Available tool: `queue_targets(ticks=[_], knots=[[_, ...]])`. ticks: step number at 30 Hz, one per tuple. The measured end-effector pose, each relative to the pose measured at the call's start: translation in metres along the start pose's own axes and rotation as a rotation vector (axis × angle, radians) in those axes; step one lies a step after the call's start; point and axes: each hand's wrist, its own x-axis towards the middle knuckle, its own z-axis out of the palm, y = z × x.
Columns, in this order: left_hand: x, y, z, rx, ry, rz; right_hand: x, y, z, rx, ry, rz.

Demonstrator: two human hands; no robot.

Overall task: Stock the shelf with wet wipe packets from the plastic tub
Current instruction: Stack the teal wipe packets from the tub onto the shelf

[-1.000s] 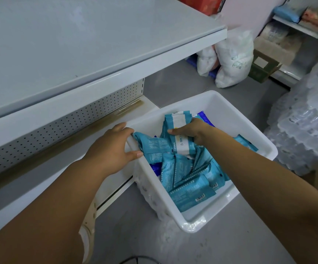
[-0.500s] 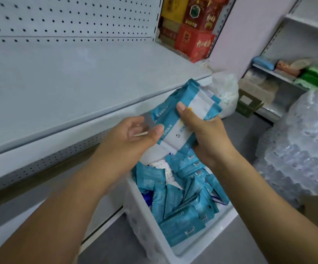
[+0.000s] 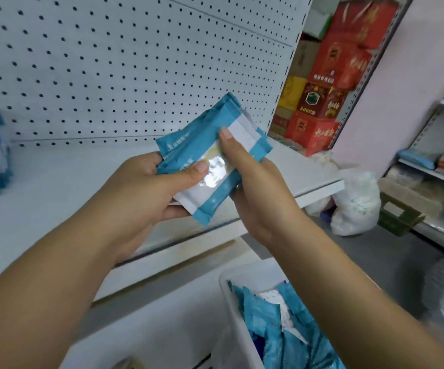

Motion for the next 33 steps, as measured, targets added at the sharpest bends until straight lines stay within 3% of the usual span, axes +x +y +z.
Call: queue_targets(ticks=[4, 9, 13, 20, 27, 33], knots=[[-0.004, 0.02, -0.044, 0.045, 0.068, 0.012, 0.02, 0.009, 0.038, 0.018, -0.043, -0.018], [-0.025, 0.024, -0.096, 0.003, 0.306, 0.07, 0.042, 0.028, 0.103, 0.039, -0.1, 0.012], [-0.039, 0.016, -0.128, -0.188, 0.467, 0.127, 0.049, 0.039, 0.152, 0.021, -0.162, 0.015], [-0.066, 0.014, -0.168, -0.509, 0.603, 0.243, 0.052, 0.051, 0.227, -0.062, -0.239, 0.02], [-0.089, 0.016, -0.2, -0.461, 0.713, 0.343, 0.045, 0.073, 0.268, -0.018, -0.251, 0.021], [-0.097, 0.016, -0.218, -0.419, 0.841, 0.359, 0.04, 0.09, 0.257, 0.029, -0.383, 0.135]])
